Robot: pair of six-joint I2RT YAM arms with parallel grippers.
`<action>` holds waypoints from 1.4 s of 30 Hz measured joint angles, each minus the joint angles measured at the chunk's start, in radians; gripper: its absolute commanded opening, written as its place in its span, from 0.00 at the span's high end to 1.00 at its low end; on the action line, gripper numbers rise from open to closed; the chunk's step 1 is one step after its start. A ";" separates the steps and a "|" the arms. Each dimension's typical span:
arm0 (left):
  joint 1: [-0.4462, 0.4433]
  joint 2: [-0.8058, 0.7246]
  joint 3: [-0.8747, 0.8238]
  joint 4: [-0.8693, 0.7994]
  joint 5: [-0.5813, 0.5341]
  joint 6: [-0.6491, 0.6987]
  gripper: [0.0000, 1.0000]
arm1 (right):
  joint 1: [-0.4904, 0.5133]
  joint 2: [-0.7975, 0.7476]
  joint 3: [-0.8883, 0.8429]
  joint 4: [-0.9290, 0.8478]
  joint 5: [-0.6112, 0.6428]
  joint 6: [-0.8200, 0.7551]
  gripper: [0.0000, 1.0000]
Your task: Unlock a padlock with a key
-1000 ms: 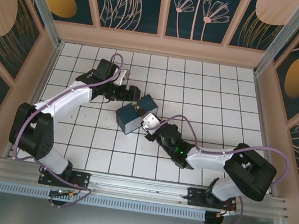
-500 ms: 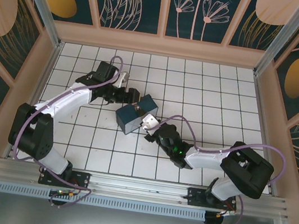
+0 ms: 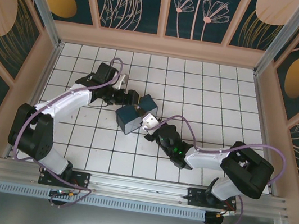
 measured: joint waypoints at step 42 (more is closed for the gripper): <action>-0.015 -0.039 -0.090 0.019 -0.007 0.016 0.13 | 0.037 0.043 0.081 -0.083 0.090 0.110 0.99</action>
